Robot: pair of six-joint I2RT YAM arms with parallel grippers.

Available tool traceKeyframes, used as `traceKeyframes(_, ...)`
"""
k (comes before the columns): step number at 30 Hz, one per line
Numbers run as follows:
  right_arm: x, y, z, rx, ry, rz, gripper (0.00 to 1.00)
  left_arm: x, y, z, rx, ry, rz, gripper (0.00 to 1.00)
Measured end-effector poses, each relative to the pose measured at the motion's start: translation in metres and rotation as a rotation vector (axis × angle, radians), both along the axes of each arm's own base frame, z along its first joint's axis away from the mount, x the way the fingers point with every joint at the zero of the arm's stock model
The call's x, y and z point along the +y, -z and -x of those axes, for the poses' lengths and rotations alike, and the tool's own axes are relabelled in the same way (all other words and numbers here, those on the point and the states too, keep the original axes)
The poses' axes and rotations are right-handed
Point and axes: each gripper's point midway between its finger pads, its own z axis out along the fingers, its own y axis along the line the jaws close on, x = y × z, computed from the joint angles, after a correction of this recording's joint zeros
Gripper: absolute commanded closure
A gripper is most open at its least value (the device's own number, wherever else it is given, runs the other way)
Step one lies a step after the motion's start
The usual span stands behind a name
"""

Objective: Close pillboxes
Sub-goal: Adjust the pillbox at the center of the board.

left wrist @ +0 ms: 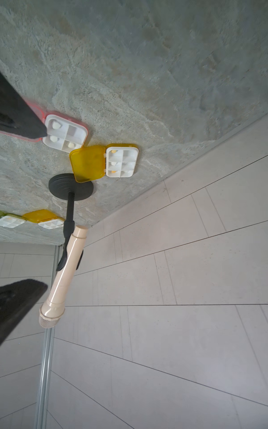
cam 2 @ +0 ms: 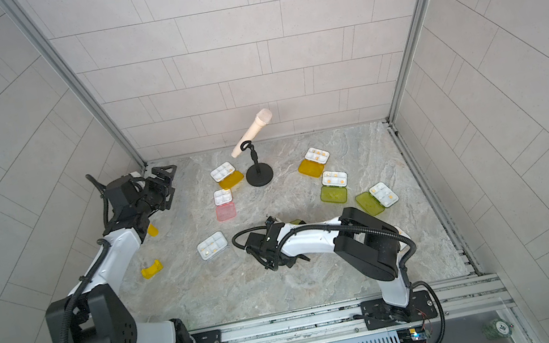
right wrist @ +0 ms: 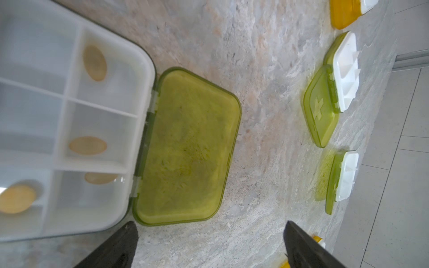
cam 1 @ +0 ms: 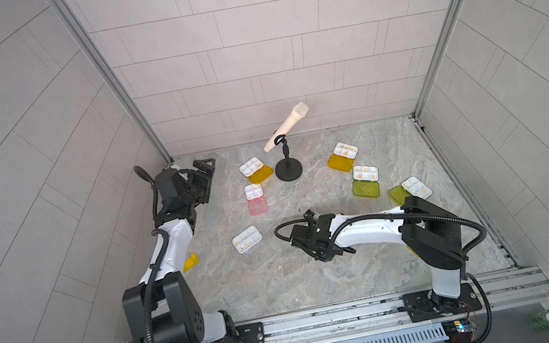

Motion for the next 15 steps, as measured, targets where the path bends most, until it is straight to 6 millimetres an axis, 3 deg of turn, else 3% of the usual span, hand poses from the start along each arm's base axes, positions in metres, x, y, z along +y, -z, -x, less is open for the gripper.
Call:
traceKeyframes(3, 0.0, -0.01, 0.007, 0.02, -0.019, -0.04, 0.01, -0.026, 0.003, 0.003, 0.012, 0.064, -0.029, 0.0)
traceKeyframes(8, -0.005, -0.047, 0.009, 0.003, -0.023, -0.148, 0.02, -0.082, 0.004, 0.012, 0.018, 0.2, -0.08, 0.02)
traceKeyframes(12, -0.034, -0.068, -0.014, -0.038, 0.09, -0.218, 0.03, -0.137, 0.002, 0.028, 0.004, 0.337, -0.129, 0.06)
traceKeyframes(15, -0.063, -0.074, -0.03, -0.068, 0.186, -0.244, 0.03, -0.166, 0.002, 0.039, -0.013, 0.403, -0.183, 0.09)
